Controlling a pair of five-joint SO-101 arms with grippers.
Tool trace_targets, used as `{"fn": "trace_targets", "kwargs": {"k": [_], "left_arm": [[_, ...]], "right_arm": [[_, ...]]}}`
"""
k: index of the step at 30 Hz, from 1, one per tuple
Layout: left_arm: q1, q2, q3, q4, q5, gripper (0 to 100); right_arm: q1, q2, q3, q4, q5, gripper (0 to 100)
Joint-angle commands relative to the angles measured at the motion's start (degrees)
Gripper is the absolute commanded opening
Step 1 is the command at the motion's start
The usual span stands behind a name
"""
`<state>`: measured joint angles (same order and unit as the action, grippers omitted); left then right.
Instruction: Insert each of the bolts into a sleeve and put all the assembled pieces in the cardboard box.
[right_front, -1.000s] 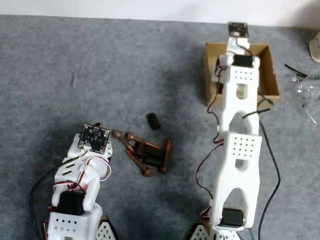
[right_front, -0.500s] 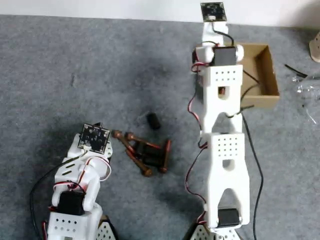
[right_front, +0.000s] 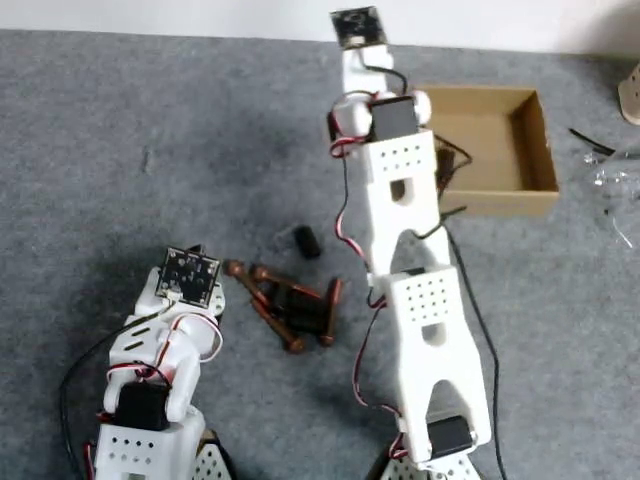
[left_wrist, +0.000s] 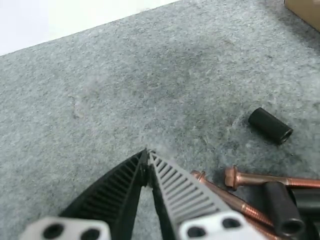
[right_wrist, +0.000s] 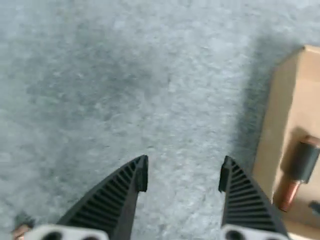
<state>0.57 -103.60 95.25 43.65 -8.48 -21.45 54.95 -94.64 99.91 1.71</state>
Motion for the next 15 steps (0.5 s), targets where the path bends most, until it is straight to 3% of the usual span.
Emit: {"fn": "trace_targets", "kwargs": {"k": [1, 15], "left_arm": [[-0.7, -0.5, -1.1, -1.6, 0.0, 1], [-0.7, -0.6, -1.3, -1.5, 0.0, 1]], "right_arm": [[-1.0, -10.1, 0.7, 1.5, -0.5, 21.0], [-3.6, -42.0, 47.3, 1.0, -0.4, 21.0]]}}
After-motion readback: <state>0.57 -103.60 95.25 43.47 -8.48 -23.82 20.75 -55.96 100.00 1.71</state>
